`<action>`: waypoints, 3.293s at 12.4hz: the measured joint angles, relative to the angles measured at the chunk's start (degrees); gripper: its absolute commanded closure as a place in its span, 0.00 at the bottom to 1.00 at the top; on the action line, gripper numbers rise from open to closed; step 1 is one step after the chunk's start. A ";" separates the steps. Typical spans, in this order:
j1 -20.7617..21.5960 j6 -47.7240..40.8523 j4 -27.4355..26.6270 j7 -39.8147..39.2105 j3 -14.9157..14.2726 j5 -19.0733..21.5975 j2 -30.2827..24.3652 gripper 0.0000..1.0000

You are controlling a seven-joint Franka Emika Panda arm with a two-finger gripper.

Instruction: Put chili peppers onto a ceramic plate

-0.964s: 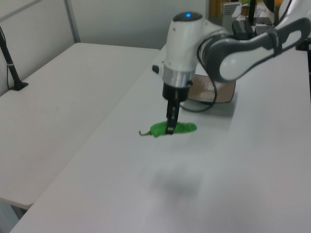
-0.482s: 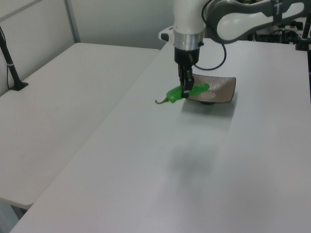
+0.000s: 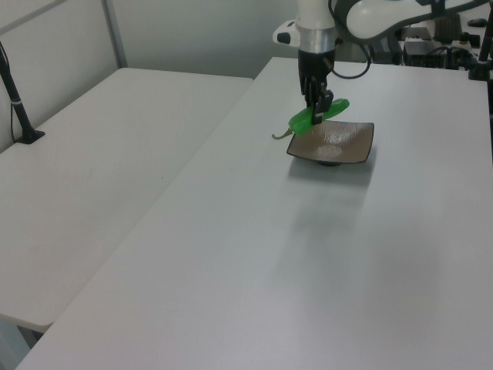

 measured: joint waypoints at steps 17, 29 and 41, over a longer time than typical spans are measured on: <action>-6.40 6.62 -7.15 -11.06 -3.77 0.00 -0.94 0.00; -6.23 -0.46 -7.15 14.54 -2.44 9.96 -6.31 0.00; -10.85 -5.91 -15.20 24.12 4.11 2.70 -16.46 0.00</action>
